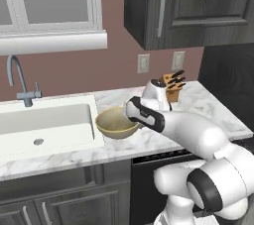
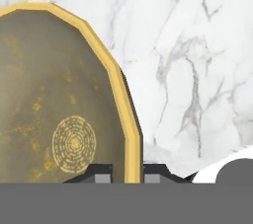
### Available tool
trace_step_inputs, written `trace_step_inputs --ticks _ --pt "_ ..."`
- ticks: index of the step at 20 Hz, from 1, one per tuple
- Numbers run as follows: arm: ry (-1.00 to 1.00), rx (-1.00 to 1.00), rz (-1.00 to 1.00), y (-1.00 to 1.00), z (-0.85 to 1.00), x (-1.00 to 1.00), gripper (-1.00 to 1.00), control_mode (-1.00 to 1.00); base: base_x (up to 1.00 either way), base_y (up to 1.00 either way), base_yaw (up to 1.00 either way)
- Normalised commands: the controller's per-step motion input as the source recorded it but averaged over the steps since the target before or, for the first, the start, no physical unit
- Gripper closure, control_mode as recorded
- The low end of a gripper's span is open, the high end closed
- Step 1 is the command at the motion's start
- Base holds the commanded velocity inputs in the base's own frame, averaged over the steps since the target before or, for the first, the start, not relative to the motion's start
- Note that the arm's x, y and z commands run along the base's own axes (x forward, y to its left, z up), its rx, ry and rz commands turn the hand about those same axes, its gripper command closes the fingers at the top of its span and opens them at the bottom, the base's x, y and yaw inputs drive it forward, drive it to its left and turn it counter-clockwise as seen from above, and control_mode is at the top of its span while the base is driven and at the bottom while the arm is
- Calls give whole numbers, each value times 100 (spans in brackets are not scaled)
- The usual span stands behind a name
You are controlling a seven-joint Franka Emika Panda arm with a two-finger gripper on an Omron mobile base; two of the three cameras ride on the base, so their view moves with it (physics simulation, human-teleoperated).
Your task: Pick the cup and bowl from the counter and place them on the counter next to the sink.
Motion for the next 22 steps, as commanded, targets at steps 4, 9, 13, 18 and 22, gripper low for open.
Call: trace_step_inputs --ticks 4,9,13,18,22 --pt "0 -3 -7 12 -31 39 100 -100 0 0 0" --pt "0 -2 -6 12 -27 28 100 -100 0 0 0" --pt "0 0 -4 4 -26 21 100 -100 0 0 0" --pt "0 0 -3 0 -21 14 100 -100 0 0 0" --pt "2 0 0 0 0 0 100 -100 0 0 0"
